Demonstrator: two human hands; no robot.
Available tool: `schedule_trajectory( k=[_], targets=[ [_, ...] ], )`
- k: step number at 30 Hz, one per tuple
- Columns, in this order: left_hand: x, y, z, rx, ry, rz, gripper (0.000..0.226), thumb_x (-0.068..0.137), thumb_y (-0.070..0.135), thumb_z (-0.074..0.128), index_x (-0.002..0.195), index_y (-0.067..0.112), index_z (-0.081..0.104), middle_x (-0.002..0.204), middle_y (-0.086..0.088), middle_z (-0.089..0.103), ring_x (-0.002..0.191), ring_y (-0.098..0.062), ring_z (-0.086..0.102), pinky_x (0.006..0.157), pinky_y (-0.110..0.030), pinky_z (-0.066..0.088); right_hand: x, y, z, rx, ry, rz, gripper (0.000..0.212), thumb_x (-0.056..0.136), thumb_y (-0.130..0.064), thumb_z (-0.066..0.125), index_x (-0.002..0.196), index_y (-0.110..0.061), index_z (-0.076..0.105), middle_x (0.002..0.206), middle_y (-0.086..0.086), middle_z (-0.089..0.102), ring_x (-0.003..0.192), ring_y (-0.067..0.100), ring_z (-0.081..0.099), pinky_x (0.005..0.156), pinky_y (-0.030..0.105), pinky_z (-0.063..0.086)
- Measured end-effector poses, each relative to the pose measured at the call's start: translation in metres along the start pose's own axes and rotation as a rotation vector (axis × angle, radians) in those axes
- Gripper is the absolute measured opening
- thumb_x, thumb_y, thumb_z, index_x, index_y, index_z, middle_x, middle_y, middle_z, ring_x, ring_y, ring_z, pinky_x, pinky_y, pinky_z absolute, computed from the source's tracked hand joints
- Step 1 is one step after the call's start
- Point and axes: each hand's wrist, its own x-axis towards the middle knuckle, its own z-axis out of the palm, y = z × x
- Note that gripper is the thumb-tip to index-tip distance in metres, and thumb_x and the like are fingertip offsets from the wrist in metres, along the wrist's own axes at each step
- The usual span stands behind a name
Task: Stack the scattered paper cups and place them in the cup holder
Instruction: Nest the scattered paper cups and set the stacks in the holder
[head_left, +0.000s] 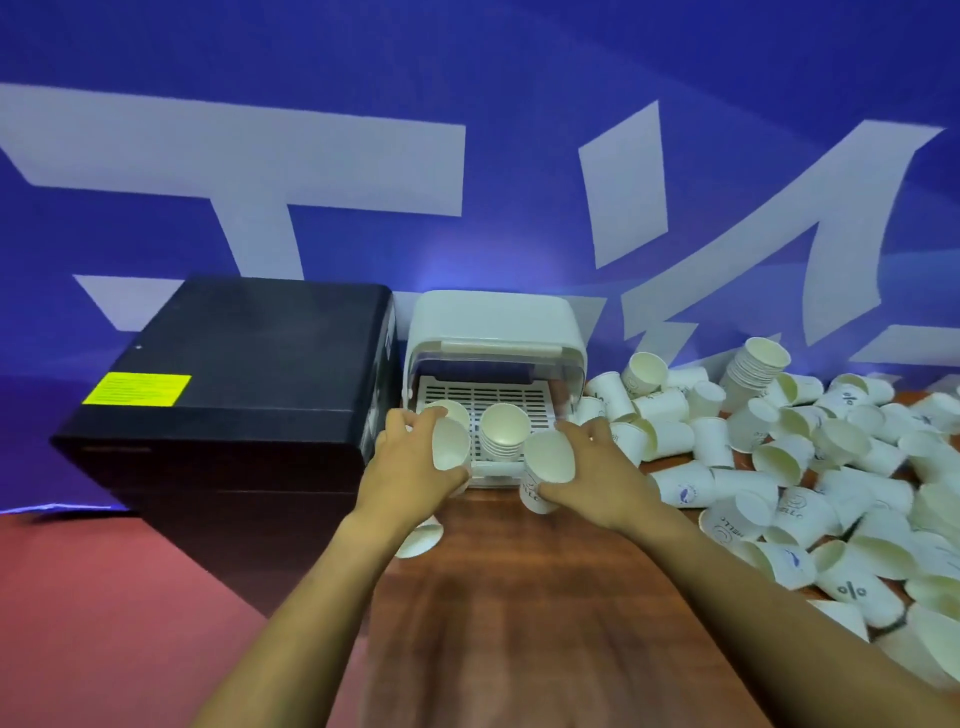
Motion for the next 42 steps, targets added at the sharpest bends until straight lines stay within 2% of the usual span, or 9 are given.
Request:
schedule_trajectory(
  k=[4, 8, 11, 15, 18, 24, 35, 38, 42],
  targets=[
    [0.021, 0.004, -0.004, -0.018, 0.018, 0.056, 0.066, 0.076, 0.04, 0.071, 0.133, 0.032, 0.039, 0.127, 0.003, 0.034, 0.114, -0.022, 0.048, 0.085, -0.038, 0.052, 0.012, -0.007, 0.0, 0.02, 0.014, -0.034, 0.077, 0.07, -0.043, 0.073, 0.136, -0.027, 0.036, 0.13, 0.001, 0.034, 0.116, 0.022, 0.048, 0.095, 0.034, 0.044],
    [0.036, 0.01, -0.004, -0.057, 0.149, 0.068, 0.061, 0.078, 0.038, 0.072, 0.131, 0.035, 0.042, 0.127, 0.005, 0.034, 0.112, -0.02, 0.049, 0.083, -0.033, 0.052, 0.03, -0.006, -0.014, 0.121, 0.079, -0.076, 0.072, 0.071, -0.033, 0.073, 0.134, -0.028, 0.036, 0.132, -0.001, 0.036, 0.118, 0.019, 0.045, 0.095, 0.033, 0.043],
    [0.043, 0.011, -0.003, -0.064, 0.193, 0.042, 0.06, 0.079, 0.038, 0.071, 0.131, 0.036, 0.042, 0.128, 0.006, 0.033, 0.113, -0.019, 0.048, 0.084, -0.034, 0.052, 0.045, -0.009, -0.018, 0.179, 0.104, -0.138, 0.071, 0.073, -0.034, 0.074, 0.132, -0.029, 0.034, 0.134, -0.003, 0.037, 0.118, 0.016, 0.043, 0.092, 0.031, 0.043],
    [0.054, 0.009, 0.005, -0.023, 0.15, 0.035, 0.06, 0.08, 0.037, 0.07, 0.132, 0.035, 0.04, 0.131, 0.006, 0.032, 0.115, -0.018, 0.047, 0.08, -0.032, 0.053, 0.063, -0.016, -0.01, 0.151, 0.11, -0.12, 0.08, 0.076, -0.041, 0.072, 0.14, -0.031, 0.026, 0.143, -0.006, 0.03, 0.125, 0.017, 0.042, 0.095, 0.036, 0.045],
    [0.061, 0.006, 0.014, 0.013, 0.125, 0.003, 0.062, 0.081, 0.037, 0.069, 0.134, 0.033, 0.039, 0.133, 0.006, 0.031, 0.116, -0.018, 0.046, 0.081, -0.033, 0.052, 0.071, -0.017, 0.0, 0.096, 0.087, -0.105, 0.077, 0.077, -0.044, 0.07, 0.139, -0.033, 0.026, 0.142, -0.005, 0.034, 0.124, 0.018, 0.045, 0.091, 0.035, 0.047],
    [0.075, -0.002, 0.029, 0.047, 0.087, -0.049, 0.065, 0.081, 0.04, 0.068, 0.137, 0.033, 0.037, 0.134, 0.007, 0.029, 0.118, -0.017, 0.044, 0.08, -0.032, 0.05, 0.086, -0.005, 0.014, 0.04, 0.025, -0.061, 0.079, 0.076, -0.054, 0.065, 0.141, -0.033, 0.025, 0.142, -0.004, 0.037, 0.128, 0.019, 0.041, 0.093, 0.038, 0.047],
    [0.093, -0.021, 0.053, 0.112, 0.02, -0.101, 0.075, 0.08, 0.045, 0.068, 0.142, 0.029, 0.031, 0.14, 0.0, 0.031, 0.124, -0.024, 0.04, 0.096, -0.038, 0.046, 0.108, -0.004, 0.033, -0.054, -0.071, 0.023, 0.093, 0.071, -0.064, 0.066, 0.146, -0.033, 0.02, 0.146, -0.005, 0.035, 0.132, 0.021, 0.038, 0.099, 0.039, 0.042],
    [0.093, -0.026, 0.064, 0.157, -0.065, -0.096, 0.083, 0.079, 0.045, 0.068, 0.146, 0.028, 0.023, 0.149, 0.0, 0.027, 0.135, -0.024, 0.031, 0.103, -0.042, 0.039, 0.111, 0.0, 0.042, -0.092, -0.146, 0.044, 0.099, 0.071, -0.068, 0.063, 0.149, -0.03, 0.014, 0.15, -0.003, 0.032, 0.135, 0.024, 0.034, 0.102, 0.041, 0.039],
    [0.089, -0.03, 0.073, 0.15, -0.188, -0.108, 0.09, 0.081, 0.042, 0.067, 0.15, 0.032, 0.009, 0.159, 0.0, 0.006, 0.146, -0.026, 0.009, 0.113, -0.049, 0.026, 0.113, 0.005, 0.048, -0.105, -0.215, 0.075, 0.105, 0.069, -0.073, 0.061, 0.149, -0.027, 0.012, 0.149, 0.001, 0.033, 0.135, 0.026, 0.035, 0.105, 0.043, 0.038]
  ],
)
